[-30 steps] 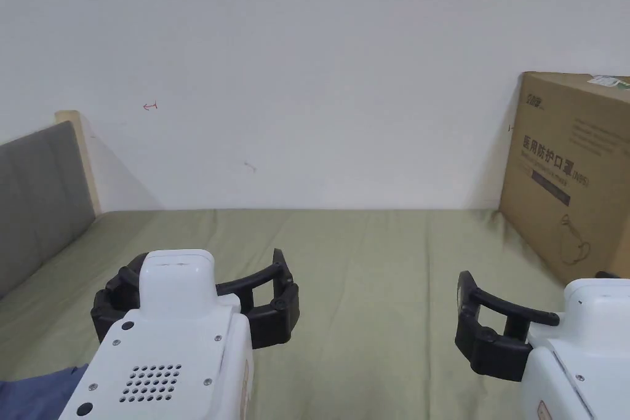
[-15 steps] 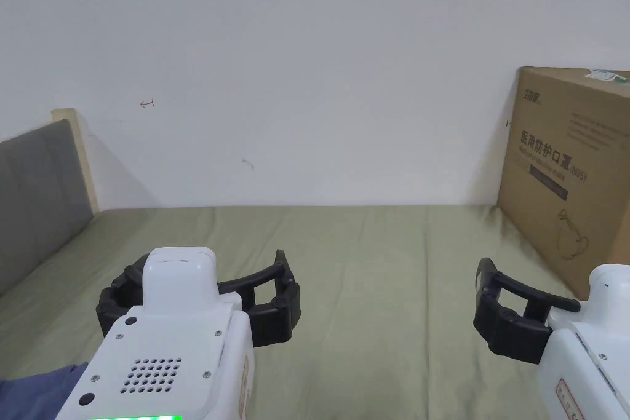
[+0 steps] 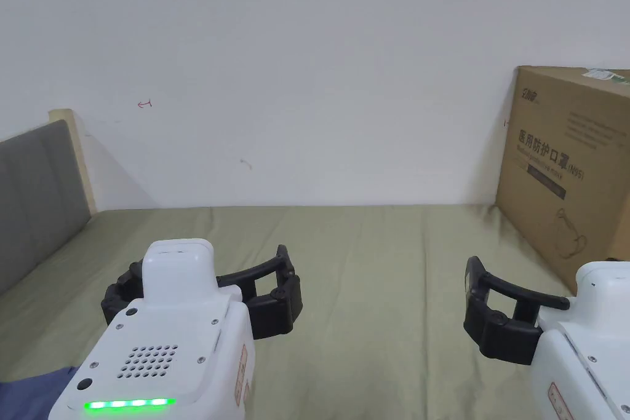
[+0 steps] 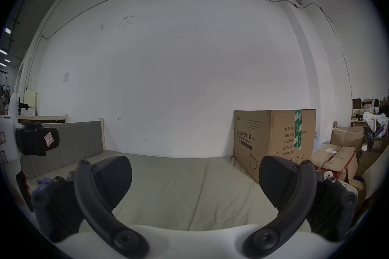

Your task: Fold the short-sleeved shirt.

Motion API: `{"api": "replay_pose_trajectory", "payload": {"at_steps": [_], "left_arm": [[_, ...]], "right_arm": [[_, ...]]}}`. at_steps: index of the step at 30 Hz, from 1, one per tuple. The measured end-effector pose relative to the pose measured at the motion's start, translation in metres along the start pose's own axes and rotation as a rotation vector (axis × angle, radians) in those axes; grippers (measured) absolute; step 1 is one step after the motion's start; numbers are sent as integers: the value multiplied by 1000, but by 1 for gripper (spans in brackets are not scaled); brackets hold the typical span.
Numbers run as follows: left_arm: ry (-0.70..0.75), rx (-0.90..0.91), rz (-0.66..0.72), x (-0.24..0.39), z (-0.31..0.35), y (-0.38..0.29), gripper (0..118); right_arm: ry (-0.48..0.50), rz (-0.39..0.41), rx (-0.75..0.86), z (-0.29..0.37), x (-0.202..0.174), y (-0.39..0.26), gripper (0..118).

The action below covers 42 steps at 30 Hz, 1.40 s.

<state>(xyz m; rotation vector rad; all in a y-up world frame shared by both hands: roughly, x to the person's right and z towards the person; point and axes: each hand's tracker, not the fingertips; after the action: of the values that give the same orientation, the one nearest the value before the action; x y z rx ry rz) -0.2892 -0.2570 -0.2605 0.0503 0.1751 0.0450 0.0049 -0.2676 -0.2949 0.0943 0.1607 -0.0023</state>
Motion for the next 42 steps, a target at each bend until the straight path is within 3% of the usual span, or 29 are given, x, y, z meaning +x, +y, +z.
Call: {"api": "replay_pose_trajectory", "payload": {"at_steps": [2, 3, 4, 5, 6, 7, 8, 9, 10, 12, 14, 21, 26, 30, 33, 39, 41, 42], "left_arm": [[6, 2, 1, 1, 0, 0, 114], [3, 1, 3, 0, 0, 0, 104], [4, 1, 1, 0, 0, 0, 83], [10, 7, -5, 1, 1, 0, 83], [26, 20, -25, 2, 3, 0, 71], [52, 31, -49, 2, 4, -1, 43], [55, 8, -66, 3, 1, -1, 0], [58, -42, -91, 3, -4, -2, 0], [59, -39, -97, 3, -6, -2, 0], [21, -65, -79, 1, -4, -4, 0], [21, -66, -82, 3, -1, -5, 0], [43, -59, -102, -19, 8, -4, 0], [245, -64, -123, -102, 44, 4, 0], [450, -70, -103, -172, 90, 11, 0], [520, -66, -50, -202, 115, 14, 0], [498, -89, -19, -228, 115, 9, 0], [448, -228, 27, -253, 89, 8, 0], [391, -394, 78, -273, 67, 3, 0]], "right_arm": [[10, 5, -1, 0, -1, 0, 118], [14, 8, -5, -1, -1, -1, 115], [15, 12, -9, -1, -2, -1, 100], [15, 15, -12, -1, -3, -2, 100], [13, 14, -17, 0, -4, -3, 90], [24, 12, -11, 1, -4, -4, 55], [32, 13, -8, 0, -4, -6, 0], [-52, 53, -90, -6, -6, -7, 0], [-71, 16, -80, -12, -7, -8, 0], [6, -54, -125, -17, 1, -8, 0], [-34, -25, -107, -11, 4, -12, 0], [-5, 7, -70, -12, -13, -14, 0], [156, -20, -94, -31, -97, -22, 0], [410, -58, -132, -34, -183, -24, 0], [526, -65, -121, -25, -220, -20, 0], [593, 51, -81, -11, -223, -14, 0], [591, 90, -80, -8, -212, -14, 0], [570, 128, -96, -8, -206, -16, 0]]}}
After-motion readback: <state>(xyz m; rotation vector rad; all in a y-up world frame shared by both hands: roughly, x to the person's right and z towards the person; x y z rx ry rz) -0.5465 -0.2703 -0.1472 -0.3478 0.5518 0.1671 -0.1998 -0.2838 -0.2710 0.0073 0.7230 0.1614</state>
